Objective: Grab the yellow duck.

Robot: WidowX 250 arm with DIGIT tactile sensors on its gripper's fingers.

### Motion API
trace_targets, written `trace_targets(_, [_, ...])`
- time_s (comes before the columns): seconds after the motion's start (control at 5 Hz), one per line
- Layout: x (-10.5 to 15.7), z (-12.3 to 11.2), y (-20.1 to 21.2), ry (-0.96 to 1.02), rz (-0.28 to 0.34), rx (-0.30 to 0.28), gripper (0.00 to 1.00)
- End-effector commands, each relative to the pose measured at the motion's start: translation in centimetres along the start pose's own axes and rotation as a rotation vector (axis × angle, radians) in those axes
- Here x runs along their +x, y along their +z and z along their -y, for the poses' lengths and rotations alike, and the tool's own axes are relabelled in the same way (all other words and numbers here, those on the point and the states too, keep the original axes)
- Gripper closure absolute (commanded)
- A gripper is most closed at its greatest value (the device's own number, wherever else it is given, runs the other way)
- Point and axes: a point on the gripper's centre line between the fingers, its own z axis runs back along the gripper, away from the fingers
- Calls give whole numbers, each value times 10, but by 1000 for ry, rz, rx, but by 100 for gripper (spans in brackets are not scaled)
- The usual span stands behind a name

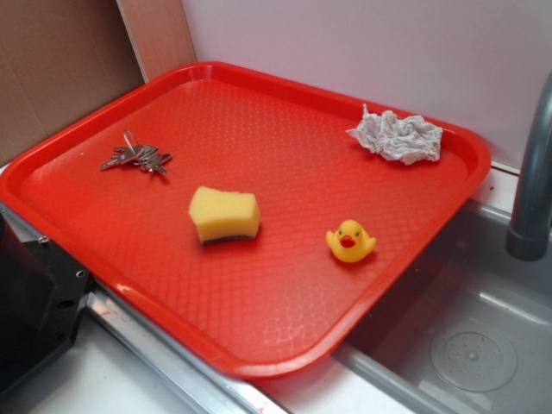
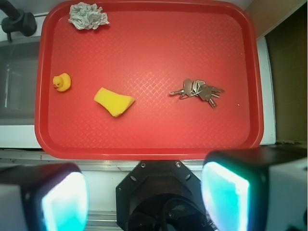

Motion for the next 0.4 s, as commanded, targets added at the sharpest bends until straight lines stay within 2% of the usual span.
trace_targets(0.0, [0, 0, 0, 0, 0, 0, 0])
trace_targets(0.2, [14, 7, -3, -137, 50, -18, 0])
